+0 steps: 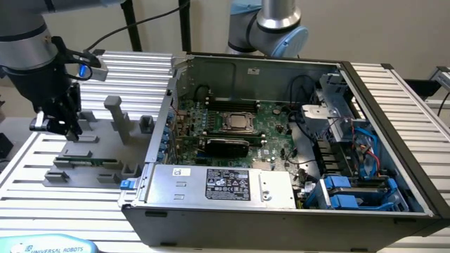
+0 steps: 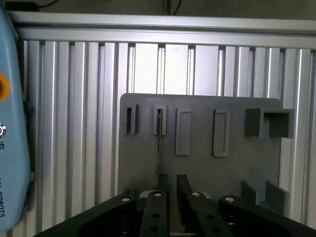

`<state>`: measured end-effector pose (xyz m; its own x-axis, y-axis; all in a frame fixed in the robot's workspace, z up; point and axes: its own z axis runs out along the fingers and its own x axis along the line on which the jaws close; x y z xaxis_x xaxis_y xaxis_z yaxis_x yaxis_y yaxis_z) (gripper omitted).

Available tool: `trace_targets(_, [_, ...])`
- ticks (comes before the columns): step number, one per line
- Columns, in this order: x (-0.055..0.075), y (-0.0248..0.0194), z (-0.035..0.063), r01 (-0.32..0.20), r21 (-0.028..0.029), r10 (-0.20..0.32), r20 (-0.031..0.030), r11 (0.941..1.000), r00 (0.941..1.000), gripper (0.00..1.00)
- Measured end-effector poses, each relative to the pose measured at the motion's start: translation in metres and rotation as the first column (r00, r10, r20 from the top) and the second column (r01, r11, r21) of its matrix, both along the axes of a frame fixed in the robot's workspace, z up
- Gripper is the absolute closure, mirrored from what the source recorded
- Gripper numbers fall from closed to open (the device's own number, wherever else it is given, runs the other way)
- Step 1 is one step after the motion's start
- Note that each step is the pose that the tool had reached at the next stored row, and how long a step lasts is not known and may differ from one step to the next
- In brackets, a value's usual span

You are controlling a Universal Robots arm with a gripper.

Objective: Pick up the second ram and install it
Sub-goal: 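Pick up the second ram and move it above second insertion slot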

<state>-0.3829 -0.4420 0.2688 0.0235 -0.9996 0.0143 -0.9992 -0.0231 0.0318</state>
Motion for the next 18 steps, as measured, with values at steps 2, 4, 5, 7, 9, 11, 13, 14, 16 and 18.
trace_targets(2, [0.0, -0.0013, -0.0031, -0.001, 0.0002, 0.001, 0.0044, 1.0, 1.0, 0.7])
trace_targets(4, [-0.001, -0.0027, -0.0066, -0.002, 0.0, 0.002, 0.0046, 1.0, 1.0, 0.64])
trace_targets(5, [-0.001, -0.0035, -0.0084, -0.002, 0.0, 0.002, 0.0046, 1.0, 1.0, 0.64])
trace_targets(7, [-0.001, -0.0052, -0.0119, -0.003, -0.0001, 0.003, 0.0045, 1.0, 1.0, 0.64])
trace_targets(9, [-0.001, -0.0071, -0.0156, -0.004, -0.0001, 0.004, 0.0045, 1.0, 1.0, 0.64])
trace_targets(11, [0.0, -0.0091, -0.0194, -0.005, 0.0001, 0.005, 0.0047, 1.0, 1.0, 0.64])
trace_targets(13, [0.0, -0.0107, -0.023, -0.005, 0.0002, 0.005, 0.0048, 1.0, 1.0, 0.64])
trace_targets(14, [0.001, -0.0114, -0.0248, -0.005, 0.0001, 0.005, 0.0047, 1.0, 1.0, 0.64])
trace_targets(16, [0.003, -0.0125, -0.0284, -0.006, 0.0, 0.006, 0.0045, 1.0, 1.0, 0.64])
trace_targets(18, [0.005, -0.013, -0.0321, -0.007, 0.0001, 0.007, 0.0047, 1.0, 1.0, 0.64])
